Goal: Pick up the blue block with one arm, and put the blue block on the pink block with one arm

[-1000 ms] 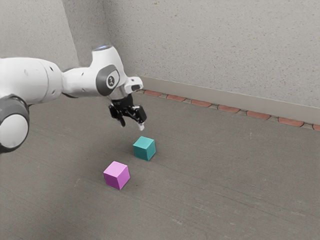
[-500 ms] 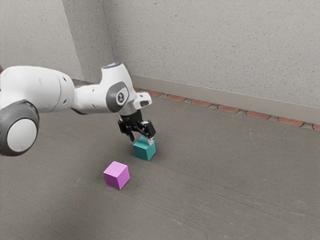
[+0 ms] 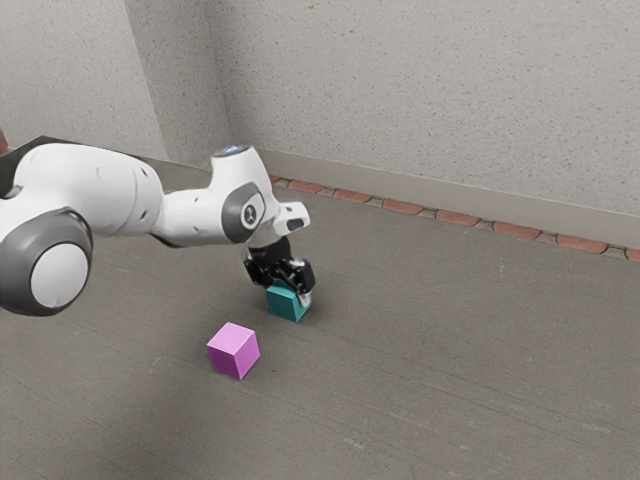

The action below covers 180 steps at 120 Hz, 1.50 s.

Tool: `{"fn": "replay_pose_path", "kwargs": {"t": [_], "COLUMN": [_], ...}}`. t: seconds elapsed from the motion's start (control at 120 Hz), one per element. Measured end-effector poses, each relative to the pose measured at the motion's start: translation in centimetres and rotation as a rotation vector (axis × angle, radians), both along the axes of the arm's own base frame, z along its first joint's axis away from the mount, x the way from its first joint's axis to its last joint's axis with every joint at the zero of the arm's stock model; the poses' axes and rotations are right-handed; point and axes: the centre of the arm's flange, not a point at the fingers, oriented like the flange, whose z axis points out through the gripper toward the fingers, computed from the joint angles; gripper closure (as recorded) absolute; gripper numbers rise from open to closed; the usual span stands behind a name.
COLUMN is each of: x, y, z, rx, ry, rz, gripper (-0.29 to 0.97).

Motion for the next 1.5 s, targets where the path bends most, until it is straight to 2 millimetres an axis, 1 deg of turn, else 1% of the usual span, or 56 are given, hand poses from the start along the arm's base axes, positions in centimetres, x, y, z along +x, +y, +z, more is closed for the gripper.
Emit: {"fn": "replay_pose_path", "kwargs": {"t": [0.058,0.117,0.158,0.217,0.308,0.367,0.4,0.442,0.475,0.517,0.542,0.583,0.633,0.708,0.858,1.033,1.225,1.392,1.5], "x": [0.0,0.1,0.1,-0.2,-1.9,-4.2,-5.8,-7.8,-9.8,-12.3,-13.4,-14.6,-15.4,-15.7,-14.9,-14.9,-14.9,-14.9,-14.9], "y": [0.0,0.0,0.0,-0.1,-0.1,0.2,0.3,0.4,0.5,0.7,0.8,0.9,1.0,1.1,1.3,2.7,2.2,2.0,2.0], "z": [0.0,0.4,1.4,3.1,6.1,8.3,9.5,10.5,11.2,11.6,11.5,11.1,10.7,9.6,8.0,7.8,7.9,7.8,8.1], "rx": [0.001,0.006,0.009,0.013,0.019,0.023,0.024,0.026,0.026,0.025,0.025,0.027,0.028,0.032,0.052,0.062,0.064,0.061,0.060], "ry": [-0.001,-0.007,-0.019,-0.036,-0.048,-0.052,-0.052,-0.048,-0.039,-0.026,-0.016,-0.001,0.013,0.032,0.053,0.056,0.053,0.053,0.049], "rz": [0.001,0.001,0.000,-0.004,-0.009,-0.009,-0.009,-0.010,-0.010,-0.008,-0.006,-0.005,-0.005,-0.006,-0.017,0.001,-0.008,-0.015,-0.015], "gripper": [0.27,0.34,0.37,0.35,0.34,0.34,0.33,0.33,0.32,0.32,0.31,0.30,0.30,0.29,0.28,0.28,0.28,0.15,0.09]}}
